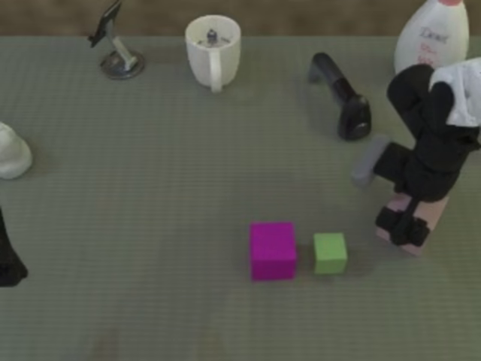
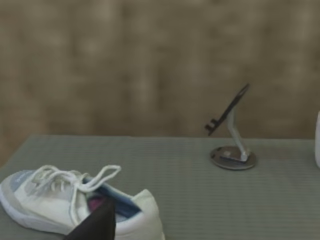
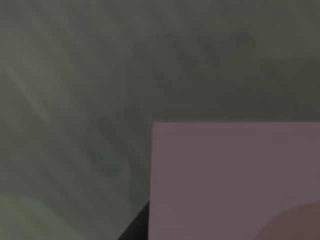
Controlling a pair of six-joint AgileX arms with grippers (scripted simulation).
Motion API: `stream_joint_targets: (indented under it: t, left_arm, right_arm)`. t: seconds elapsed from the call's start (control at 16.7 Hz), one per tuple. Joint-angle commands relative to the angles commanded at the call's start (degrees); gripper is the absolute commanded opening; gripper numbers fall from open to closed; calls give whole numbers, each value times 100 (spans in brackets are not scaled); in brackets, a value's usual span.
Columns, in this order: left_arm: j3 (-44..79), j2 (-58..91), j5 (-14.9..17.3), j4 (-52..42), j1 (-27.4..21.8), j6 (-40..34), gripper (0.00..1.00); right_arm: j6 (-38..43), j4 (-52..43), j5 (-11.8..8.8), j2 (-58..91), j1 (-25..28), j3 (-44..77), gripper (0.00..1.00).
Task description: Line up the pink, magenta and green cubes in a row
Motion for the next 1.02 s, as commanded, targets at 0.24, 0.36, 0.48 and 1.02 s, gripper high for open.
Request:
stream_joint_targets:
  t: [0.24,0.36,0.48,1.02]
  left_arm:
    - [0,0,0,0,0,0,100]
    - [0,0,0,0,0,0,100]
    - [0,0,0,0,0,0,100]
    - [0,0,0,0,0,0,100]
  right_arm:
    - [0,0,0,0,0,0,0]
    - [22,-70,-22,-79,-3,22,0]
    - [10,-290,-24,-163,10,173,0]
    - [10,-1457,-27,-699,43,784,0]
